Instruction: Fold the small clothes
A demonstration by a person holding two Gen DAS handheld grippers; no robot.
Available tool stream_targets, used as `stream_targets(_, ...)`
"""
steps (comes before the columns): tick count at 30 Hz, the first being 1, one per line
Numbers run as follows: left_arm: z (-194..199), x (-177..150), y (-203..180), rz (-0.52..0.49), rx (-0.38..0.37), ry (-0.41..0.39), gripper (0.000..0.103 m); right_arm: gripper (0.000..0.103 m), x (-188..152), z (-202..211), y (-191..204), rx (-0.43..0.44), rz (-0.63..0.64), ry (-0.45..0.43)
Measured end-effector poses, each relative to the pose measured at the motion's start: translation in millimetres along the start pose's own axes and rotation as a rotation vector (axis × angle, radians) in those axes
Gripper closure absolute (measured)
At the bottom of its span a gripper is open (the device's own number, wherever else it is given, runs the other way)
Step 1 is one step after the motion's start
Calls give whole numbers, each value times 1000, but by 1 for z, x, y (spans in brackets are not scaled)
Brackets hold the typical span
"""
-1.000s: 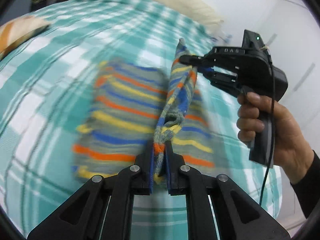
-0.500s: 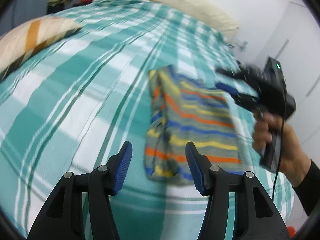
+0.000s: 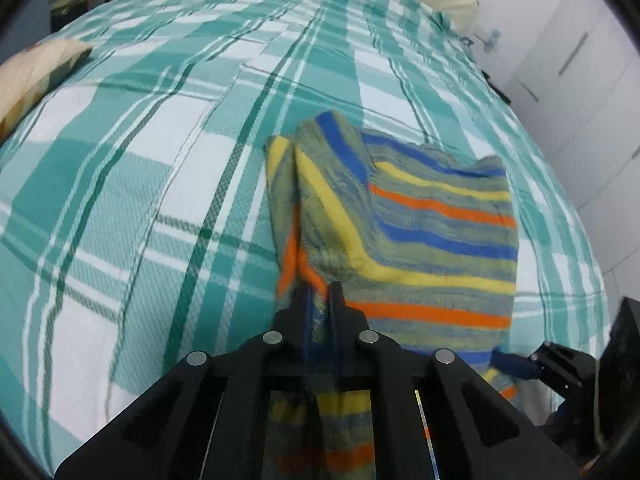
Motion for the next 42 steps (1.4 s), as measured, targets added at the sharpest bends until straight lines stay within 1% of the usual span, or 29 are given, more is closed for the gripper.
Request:
stream_targets(1, 1, 0, 0, -7, 5, 12, 90, 57, -1, 1, 3, -25, 18, -19)
stream_targets(2, 4, 0, 2, 0, 13, 24, 81, 56, 0, 3, 4, -36, 22, -22)
stream_targets(3, 10, 0, 4, 13, 14, 26, 79, 56, 2, 9, 3, -30, 8, -17)
stream_targets(5, 31, 5, 7, 10, 22, -36, 64, 57, 7, 24, -4, 11, -25, -19)
stream_targets(6, 37, 7, 5, -2, 16, -64, 60, 57, 11, 36, -9, 22, -38, -43)
stream_targets(7, 40, 12, 2, -14, 9, -85, 60, 57, 18, 50, -15, 13, -41, -71)
stream_targets(9, 35, 24, -9, -36, -28, -78, 60, 57, 40, 60, -32, 0, -46, -103)
stream_targets(10, 30, 29, -13, -52, -23, -73, 60, 57, 48, 59, -36, 1, -48, -107)
stream_targets(12, 8, 39, -13, -75, 27, -55, 66, 58, 73, 53, -45, 18, -57, -120)
stream_targets(13, -4, 42, -7, -61, 60, -39, 73, 59, 86, 39, -54, 44, -81, -117)
stream_targets(14, -16, 45, 2, -36, 90, -17, 74, 59, 92, 29, -59, 48, -99, -111)
stream_targets(15, -29, 46, 12, 0, 99, 8, 72, 59, 97, 13, -67, 44, -122, -90)
stream_targets(16, -36, 45, 21, 33, 81, 21, 69, 60, 98, -6, -73, 32, -141, -53)
stream_targets(18, -31, 45, 24, 57, 51, 23, 69, 65, 90, -40, -85, -9, -189, 26)
stream_targets(19, -22, 44, 24, 56, 48, 16, 68, 65, 91, -37, -83, -31, -183, -7)
stream_targets(21, 1, 40, 22, 37, 36, -22, 65, 65, 93, -22, -77, -55, -177, -30)
stream_targets(23, 29, 25, 19, 27, 3, -45, 51, 65, 90, 3, -66, -64, -161, -75)
stream_targets(26, 55, -6, 9, 5, -38, -56, 35, 65, 68, 43, -34, -95, -84, -96)
stream_targets(28, 53, -33, 4, -16, -18, -29, 34, 65, 48, 51, -12, -90, -62, -85)
stream_targets(29, 44, -47, 4, -35, 18, 6, 35, 65, 36, 52, -2, -83, -59, -76)
stream_targets(31, 27, -67, 8, -59, 77, 52, 38, 64, 1, 37, 14, -71, -73, 5)
stream_targets(32, 30, -71, 8, -70, 88, 34, 38, 64, -17, 24, 19, -89, -92, 69)
stream_targets(33, 36, -72, 8, -70, 99, 27, 38, 64, -24, 21, 22, -121, -101, 71)
stream_targets(34, 46, -72, 6, -54, 97, 23, 39, 63, -27, 27, 26, -148, -99, 51)
stream_targets(36, 72, -74, 1, -24, 56, -18, 36, 52, -25, 43, 34, -192, -108, 51)
stream_targets(37, 82, -74, -1, -25, 52, -33, 31, 44, -24, 53, 36, -224, -127, 47)
stream_targets(38, 90, -76, -3, -32, 55, -48, 29, 41, -23, 63, 38, -262, -143, 36)
stream_targets(40, 105, -81, -9, -48, 61, -68, 28, 41, -23, 79, 42, -323, -139, 28)
stream_targets(42, 113, -88, -14, -56, 59, -61, 28, 41, -23, 92, 46, -377, -129, 32)
Point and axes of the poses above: each gripper's, at about its wrist camera, not at the fingertips, and z roughly against the way its jaws point, y to its left, x to its top, the point moved 6 cm from there along -z, roughly the way its jaws point, and after that the axes turned 2 degrees about z, right-handed, at the moved point
